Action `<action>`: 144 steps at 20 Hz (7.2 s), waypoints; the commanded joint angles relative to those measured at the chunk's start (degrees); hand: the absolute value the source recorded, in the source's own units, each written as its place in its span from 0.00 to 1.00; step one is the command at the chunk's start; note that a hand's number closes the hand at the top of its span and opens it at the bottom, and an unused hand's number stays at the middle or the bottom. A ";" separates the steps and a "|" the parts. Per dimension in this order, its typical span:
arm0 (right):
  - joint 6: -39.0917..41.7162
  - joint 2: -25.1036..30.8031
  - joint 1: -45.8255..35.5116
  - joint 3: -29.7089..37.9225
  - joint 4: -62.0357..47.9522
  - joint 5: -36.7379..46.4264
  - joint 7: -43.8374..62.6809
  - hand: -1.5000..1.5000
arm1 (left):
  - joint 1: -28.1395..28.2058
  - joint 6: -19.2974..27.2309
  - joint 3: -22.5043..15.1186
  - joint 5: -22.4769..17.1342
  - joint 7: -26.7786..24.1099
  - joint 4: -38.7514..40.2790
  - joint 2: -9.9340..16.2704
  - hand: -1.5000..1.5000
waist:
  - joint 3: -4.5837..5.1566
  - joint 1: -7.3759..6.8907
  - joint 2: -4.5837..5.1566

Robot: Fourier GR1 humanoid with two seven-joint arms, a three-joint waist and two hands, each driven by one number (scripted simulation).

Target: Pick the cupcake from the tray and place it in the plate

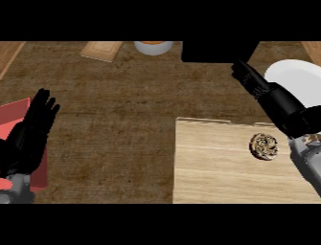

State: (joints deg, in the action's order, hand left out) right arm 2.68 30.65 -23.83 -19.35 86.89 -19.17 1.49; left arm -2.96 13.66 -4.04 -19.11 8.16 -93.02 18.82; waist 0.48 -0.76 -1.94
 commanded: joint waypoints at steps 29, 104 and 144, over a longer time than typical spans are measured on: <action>24.96 14.42 -1.71 2.80 -41.76 25.23 -59.37 0.00 | -7.20 -3.00 -3.07 8.47 2.77 9.46 0.02 0.50 | -0.57 -0.29 2.12; -12.20 -14.14 4.31 23.88 -4.01 67.89 -8.11 1.00 | -5.73 -10.70 7.50 16.03 1.03 12.14 -5.34 0.50 | -0.46 1.94 1.64; -1.36 9.95 -19.34 51.42 -69.64 49.69 -51.72 0.00 | -7.32 -13.44 7.12 16.86 2.79 10.95 -7.13 0.50 | -0.78 -1.10 2.65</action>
State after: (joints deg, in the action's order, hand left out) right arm -2.18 40.34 -42.17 28.46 16.96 35.05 -42.61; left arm -10.95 0.30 2.64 -1.98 10.87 -81.98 11.56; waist -0.31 -2.42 0.96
